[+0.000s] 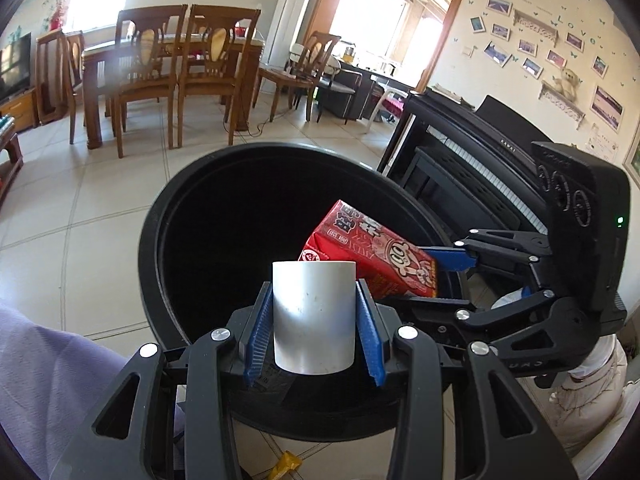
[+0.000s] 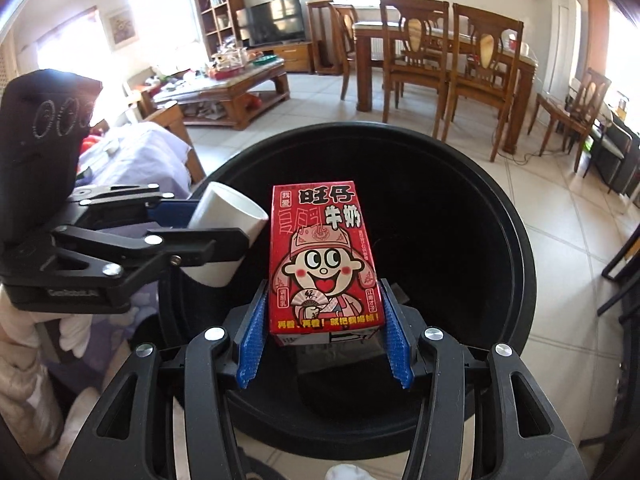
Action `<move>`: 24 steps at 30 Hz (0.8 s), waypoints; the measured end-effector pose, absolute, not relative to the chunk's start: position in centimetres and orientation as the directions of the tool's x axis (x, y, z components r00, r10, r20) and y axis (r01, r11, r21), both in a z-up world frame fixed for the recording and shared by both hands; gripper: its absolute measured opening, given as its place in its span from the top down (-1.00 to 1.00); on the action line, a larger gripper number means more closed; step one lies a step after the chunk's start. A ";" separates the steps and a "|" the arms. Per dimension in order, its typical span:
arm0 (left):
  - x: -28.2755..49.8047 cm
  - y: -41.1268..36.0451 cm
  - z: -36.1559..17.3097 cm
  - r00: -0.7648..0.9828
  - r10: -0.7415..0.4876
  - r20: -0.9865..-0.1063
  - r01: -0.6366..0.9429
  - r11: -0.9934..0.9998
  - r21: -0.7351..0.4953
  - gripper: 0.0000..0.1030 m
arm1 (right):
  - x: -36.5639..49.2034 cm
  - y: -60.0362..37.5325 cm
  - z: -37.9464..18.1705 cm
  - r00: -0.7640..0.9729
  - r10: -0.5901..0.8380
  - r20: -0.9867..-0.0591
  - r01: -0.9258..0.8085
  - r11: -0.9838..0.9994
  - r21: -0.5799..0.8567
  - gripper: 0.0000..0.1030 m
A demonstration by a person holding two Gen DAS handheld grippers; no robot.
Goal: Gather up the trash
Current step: 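Open the right gripper to drop the milk box while the left drops the cup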
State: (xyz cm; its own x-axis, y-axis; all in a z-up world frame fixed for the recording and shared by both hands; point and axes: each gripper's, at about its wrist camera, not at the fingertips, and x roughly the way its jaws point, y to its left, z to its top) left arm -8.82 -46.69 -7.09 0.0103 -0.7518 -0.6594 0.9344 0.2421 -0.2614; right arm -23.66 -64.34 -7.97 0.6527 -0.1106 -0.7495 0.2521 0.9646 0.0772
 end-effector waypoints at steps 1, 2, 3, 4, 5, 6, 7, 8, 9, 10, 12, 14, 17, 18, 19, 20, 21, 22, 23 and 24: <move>-8.8 -47.0 -7.2 0.011 -0.747 -0.665 0.935 0.243 -0.258 0.22 | -23.8 -64.5 -8.1 0.653 -0.114 -0.749 0.255 0.964 0.076 0.01; -8.8 -47.0 -7.4 0.009 -0.743 -0.669 0.936 0.242 -0.256 0.22 | -24.0 -64.6 -8.2 0.654 -0.117 -0.748 0.257 0.964 0.074 0.01; -8.8 -46.9 -7.5 0.008 -0.741 -0.671 0.936 0.241 -0.256 0.22 | -24.2 -64.5 -8.3 0.653 -0.120 -0.748 0.259 0.963 0.072 0.01; -8.9 -47.1 -7.6 0.006 -0.738 -0.675 0.937 0.239 -0.253 0.22 | -24.5 -64.5 -8.4 0.653 -0.124 -0.747 0.262 0.963 0.069 0.01; -9.0 -47.1 -7.7 0.007 -0.736 -0.677 0.939 0.238 -0.249 0.22 | -24.6 -64.6 -8.5 0.654 -0.126 -0.746 0.262 0.963 0.067 0.00; -9.0 -47.2 -7.8 0.009 -0.735 -0.678 0.940 0.237 -0.244 0.22 | -24.5 -64.4 -8.4 0.655 -0.126 -0.745 0.262 0.963 0.067 0.00; -9.0 -47.4 -7.7 0.011 -0.734 -0.679 0.942 0.235 -0.240 0.22 | -24.5 -64.3 -8.5 0.655 -0.126 -0.745 0.261 0.963 0.066 0.00; -9.0 -47.4 -7.8 0.012 -0.734 -0.679 0.942 0.235 -0.238 0.22 | -24.6 -64.2 -8.6 0.655 -0.129 -0.744 0.261 0.963 0.063 0.00; -9.0 -47.4 -7.9 0.013 -0.734 -0.679 0.943 0.235 -0.236 0.22 | -24.7 -64.1 -8.7 0.656 -0.133 -0.743 0.262 0.963 0.058 0.00; -9.0 -47.5 -7.8 0.014 -0.734 -0.679 0.943 0.235 -0.235 0.22 | -24.7 -64.1 -8.8 0.656 -0.135 -0.742 0.261 0.964 0.057 0.00; -9.0 -47.6 -7.9 0.014 -0.733 -0.680 0.943 0.235 -0.234 0.22 | -24.7 -63.8 -9.0 0.659 -0.132 -0.740 0.261 0.963 0.060 0.00; -8.9 -47.7 -8.0 0.015 -0.728 -0.685 0.944 0.236 -0.230 0.22 | -24.8 -63.8 -9.4 0.665 -0.130 -0.736 0.260 0.963 0.065 0.00; -9.1 -47.7 -8.1 0.026 -0.721 -0.693 0.949 0.235 -0.208 0.22 | -24.8 -63.9 -10.0 0.675 -0.123 -0.727 0.261 0.962 0.080 0.00; -9.1 -47.8 -8.1 0.028 -0.719 -0.695 0.950 0.234 -0.204 0.22 | -24.8 -64.0 -10.1 0.677 -0.119 -0.726 0.261 0.961 0.086 0.00; -9.2 -47.9 -8.1 0.030 -0.716 -0.697 0.951 0.236 -0.202 0.22 | -24.8 -64.1 -10.5 0.678 -0.114 -0.726 0.262 0.960 0.094 0.00; -9.2 -48.0 -8.1 0.033 -0.714 -0.700 0.951 0.239 -0.199 0.22 | -24.4 -64.5 -10.5 0.677 -0.110 -0.728 0.263 0.960 0.099 0.00; -9.2 -48.1 -8.0 0.033 -0.713 -0.701 0.951 0.238 -0.197 0.22 | -24.4 -64.5 -10.6 0.679 -0.112 -0.726 0.262 0.960 0.097 0.00; -9.2 -48.2 -8.0 0.027 -0.715 -0.698 0.952 0.232 -0.200 0.22 | -24.3 -64.5 -10.8 0.678 -0.107 -0.727 0.257 0.961 0.099 0.00; -9.2 -48.3 -7.9 0.024 -0.716 -0.697 0.953 0.228 -0.201 0.22 | -24.1 -64.7 -10.9 0.678 -0.102 -0.727 0.255 0.962 0.102 0.00; -9.1 -48.4 -8.0 0.024 -0.716 -0.698 0.954 0.225 -0.199 0.22 | -24.6 -64.7 -11.2 0.682 -0.099 -0.725 0.252 0.962 0.105 0.00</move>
State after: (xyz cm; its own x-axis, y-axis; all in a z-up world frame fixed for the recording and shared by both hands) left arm -9.11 -48.36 -7.96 0.0235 -0.7159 -0.6978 0.9537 0.2253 -0.1990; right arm -24.59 -64.74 -11.22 0.6817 -0.0994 -0.7249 0.2520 0.9620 0.1051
